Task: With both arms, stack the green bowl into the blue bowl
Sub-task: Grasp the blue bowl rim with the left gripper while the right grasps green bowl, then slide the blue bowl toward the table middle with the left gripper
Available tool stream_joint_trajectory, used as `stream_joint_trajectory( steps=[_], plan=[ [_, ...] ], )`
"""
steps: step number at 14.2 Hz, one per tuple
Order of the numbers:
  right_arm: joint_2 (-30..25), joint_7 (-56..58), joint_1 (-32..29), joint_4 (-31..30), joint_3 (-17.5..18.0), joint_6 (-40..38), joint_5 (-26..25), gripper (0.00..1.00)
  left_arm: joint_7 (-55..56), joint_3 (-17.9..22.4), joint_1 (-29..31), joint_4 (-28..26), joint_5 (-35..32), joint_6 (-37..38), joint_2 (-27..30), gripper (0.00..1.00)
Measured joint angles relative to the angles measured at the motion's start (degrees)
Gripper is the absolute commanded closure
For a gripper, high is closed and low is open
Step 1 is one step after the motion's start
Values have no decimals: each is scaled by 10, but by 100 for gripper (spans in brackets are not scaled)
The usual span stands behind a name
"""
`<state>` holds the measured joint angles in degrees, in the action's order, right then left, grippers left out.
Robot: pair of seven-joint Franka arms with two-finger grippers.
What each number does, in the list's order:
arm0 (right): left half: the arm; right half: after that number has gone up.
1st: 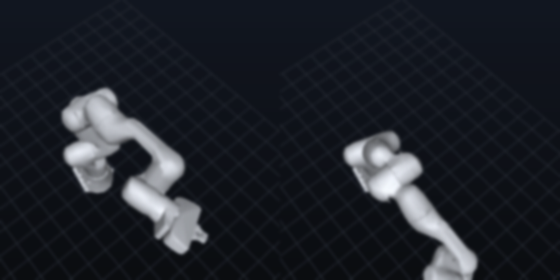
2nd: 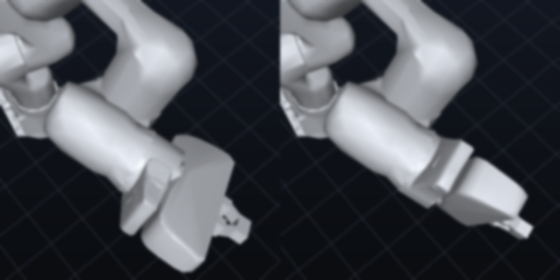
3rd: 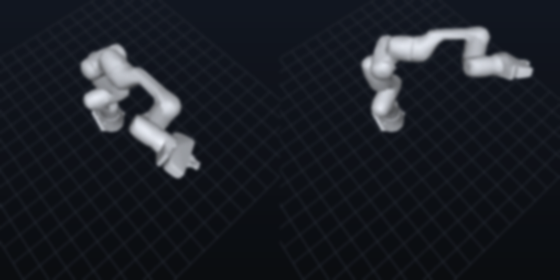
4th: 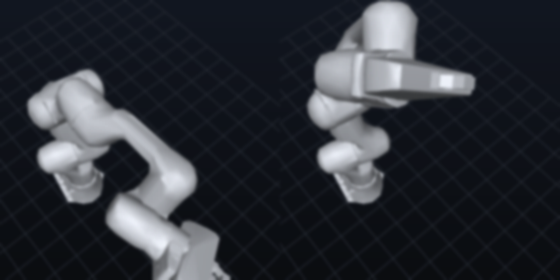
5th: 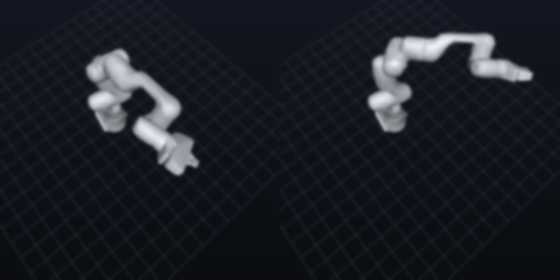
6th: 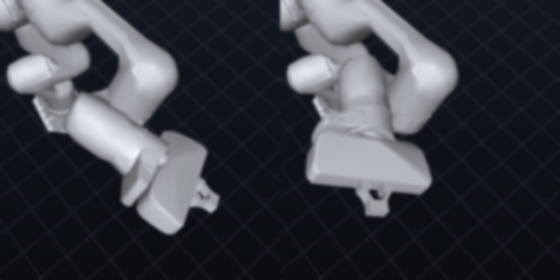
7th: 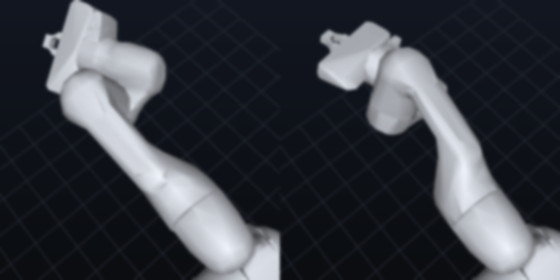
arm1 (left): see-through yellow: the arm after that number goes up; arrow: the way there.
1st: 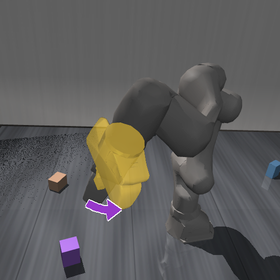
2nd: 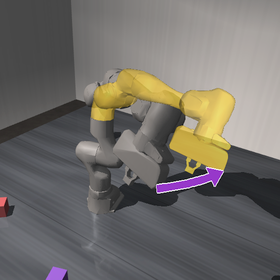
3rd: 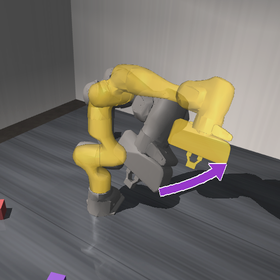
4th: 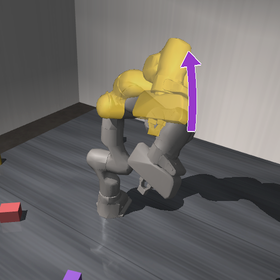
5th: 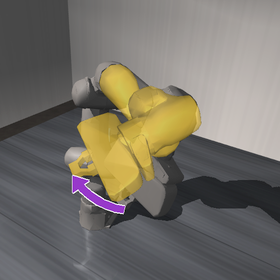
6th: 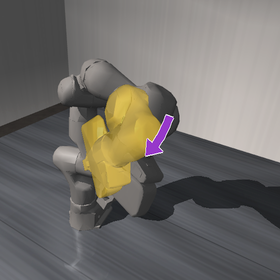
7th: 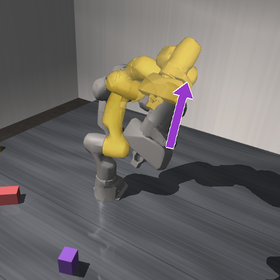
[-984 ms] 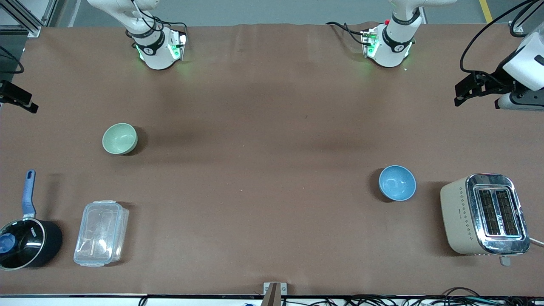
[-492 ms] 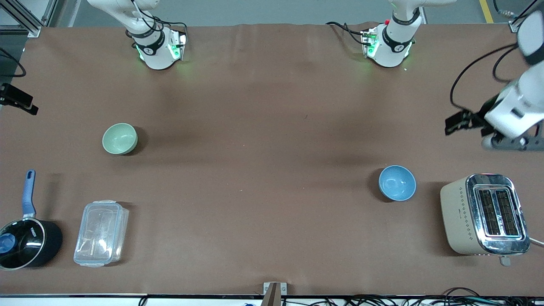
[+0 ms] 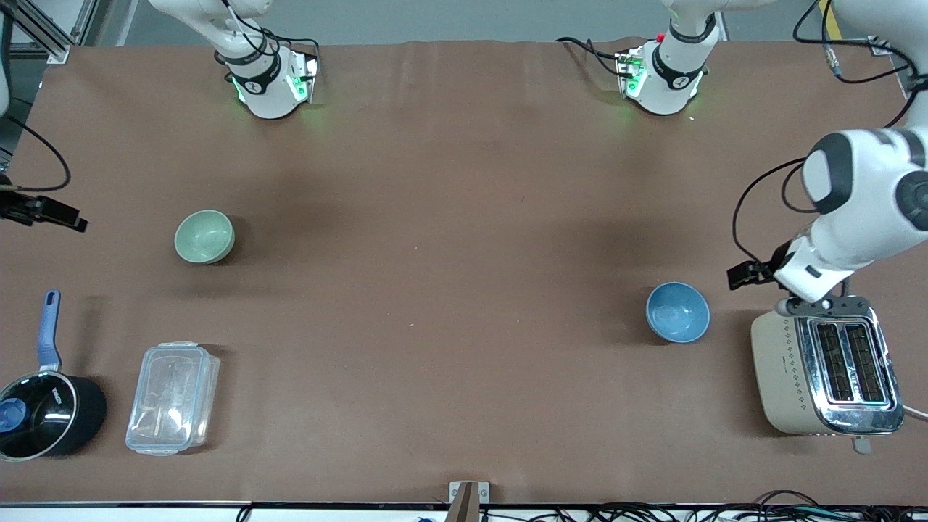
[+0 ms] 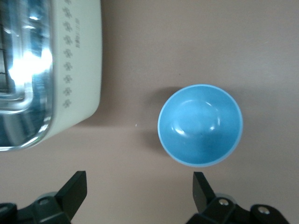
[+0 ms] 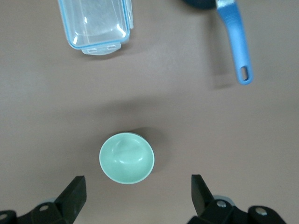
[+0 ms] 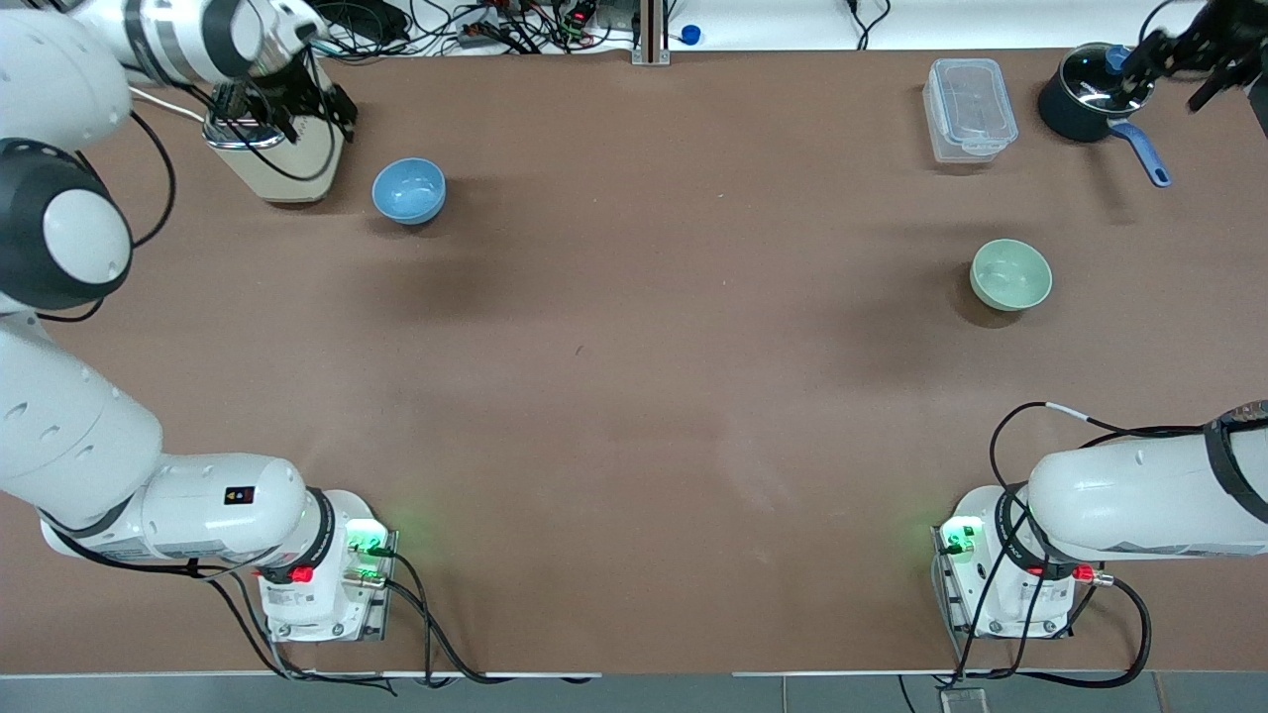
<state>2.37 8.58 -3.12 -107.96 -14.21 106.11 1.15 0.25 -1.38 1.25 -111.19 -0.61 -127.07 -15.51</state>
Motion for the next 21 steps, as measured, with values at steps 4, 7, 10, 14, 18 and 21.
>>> stream_joint_trajectory(
  steps=[4, 7, 10, 14, 18, 21],
  plan=[
    [17, 3, 0, -100, -8, 105, 15, 4, 1, -3, -2, -4, -2, -69, -71, 14],
    [47, 13, -1, -149, -17, 155, 50, 6, 1, -3, -2, -4, -4, -113, -113, 39],
    [84, 56, -2, -166, -30, 167, 101, 8, 1, -5, -3, -2, -4, -124, -131, 70],
    [141, 129, -9, -183, -44, 222, 145, 14, 1, -6, -8, 1, -4, -125, -139, 100],
    [178, 173, -12, -194, -45, 245, 210, 21, 0, -18, -16, 16, -4, -125, -137, 100],
    [181, 189, -12, -201, -45, 244, 227, 34, 52, -89, -16, 45, -4, -122, -133, 100]
  ],
)
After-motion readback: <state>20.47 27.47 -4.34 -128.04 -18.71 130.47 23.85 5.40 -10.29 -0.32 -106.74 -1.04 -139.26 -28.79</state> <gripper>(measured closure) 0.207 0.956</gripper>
